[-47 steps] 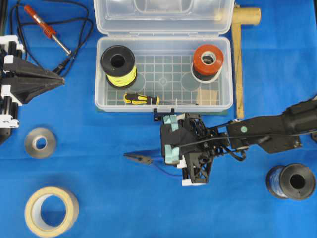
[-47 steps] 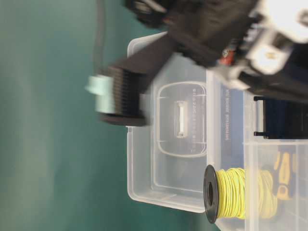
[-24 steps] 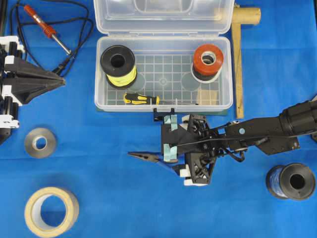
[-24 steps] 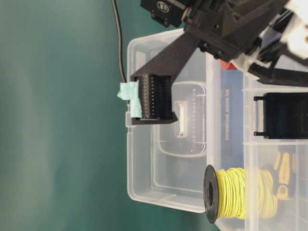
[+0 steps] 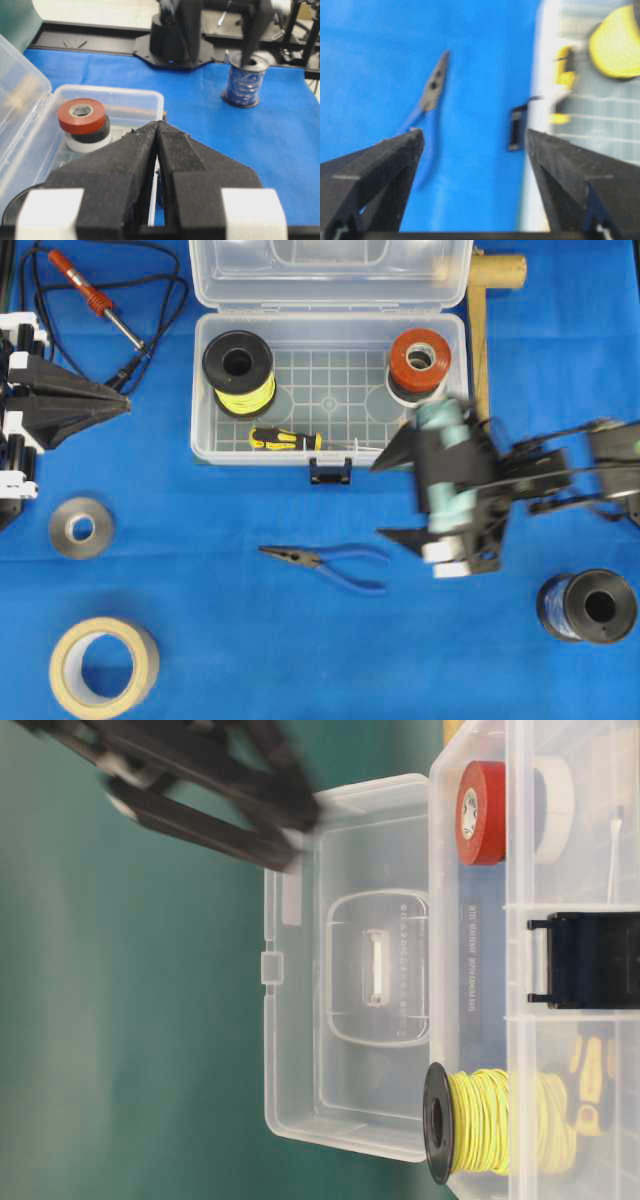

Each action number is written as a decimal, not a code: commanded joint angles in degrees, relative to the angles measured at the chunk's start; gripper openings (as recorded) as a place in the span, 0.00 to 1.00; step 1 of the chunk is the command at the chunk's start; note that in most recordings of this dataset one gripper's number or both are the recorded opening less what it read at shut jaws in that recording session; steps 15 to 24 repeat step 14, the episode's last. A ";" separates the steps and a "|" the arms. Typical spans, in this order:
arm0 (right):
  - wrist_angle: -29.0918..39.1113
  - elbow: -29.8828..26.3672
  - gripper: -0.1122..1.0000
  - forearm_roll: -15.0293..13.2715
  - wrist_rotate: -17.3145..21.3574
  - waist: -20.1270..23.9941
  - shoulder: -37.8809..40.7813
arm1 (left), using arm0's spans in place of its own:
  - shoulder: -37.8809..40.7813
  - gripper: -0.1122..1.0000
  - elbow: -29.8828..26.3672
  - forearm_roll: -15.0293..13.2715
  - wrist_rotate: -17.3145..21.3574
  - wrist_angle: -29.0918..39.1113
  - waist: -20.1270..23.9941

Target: Pick the nipper from the toolbox among several items.

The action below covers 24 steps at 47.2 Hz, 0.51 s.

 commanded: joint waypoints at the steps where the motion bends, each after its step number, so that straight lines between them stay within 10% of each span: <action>1: 0.79 1.23 0.83 -1.32 0.09 -0.97 -5.10 | 0.18 0.10 -0.44 -0.18 -0.09 -0.18 0.09; 24: -2.11 12.22 0.83 -1.49 0.53 -3.87 -20.65 | -0.26 0.10 -0.44 -0.18 0.00 0.09 -0.53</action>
